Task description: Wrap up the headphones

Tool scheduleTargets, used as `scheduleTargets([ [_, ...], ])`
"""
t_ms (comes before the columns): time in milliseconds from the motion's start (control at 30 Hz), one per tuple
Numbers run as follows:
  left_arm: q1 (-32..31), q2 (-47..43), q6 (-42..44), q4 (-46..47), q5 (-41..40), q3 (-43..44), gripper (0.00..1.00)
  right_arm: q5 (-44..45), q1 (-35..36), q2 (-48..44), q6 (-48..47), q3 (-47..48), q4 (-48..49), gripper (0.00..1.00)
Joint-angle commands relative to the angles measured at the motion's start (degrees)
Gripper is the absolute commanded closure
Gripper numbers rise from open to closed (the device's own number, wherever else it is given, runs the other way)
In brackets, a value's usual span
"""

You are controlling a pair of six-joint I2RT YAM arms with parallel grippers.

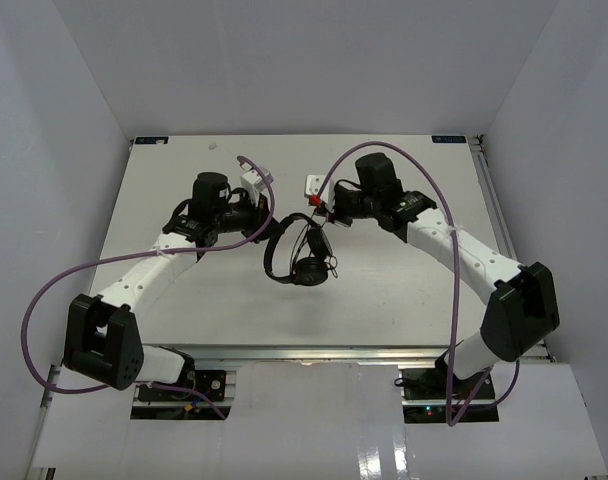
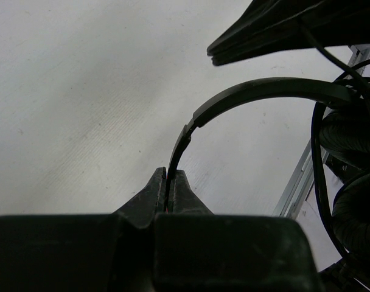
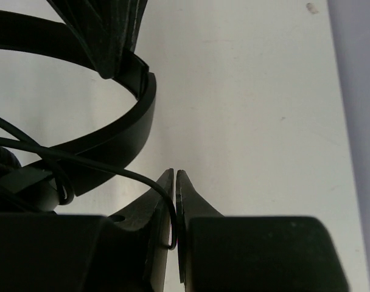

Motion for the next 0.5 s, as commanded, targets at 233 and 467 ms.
scheduleTargets([
  [233,0.9,4.6,-7.5,2.2,-8.4,4.4,1.00,-13.7,-2.3,8.3,12.9,3.0,0.8,0.76],
  [467,2.0,7.3,-7.4,3.6,-13.2,4.3,1.00,-14.3,-4.7,12.2,16.7,4.5,1.4,0.49],
])
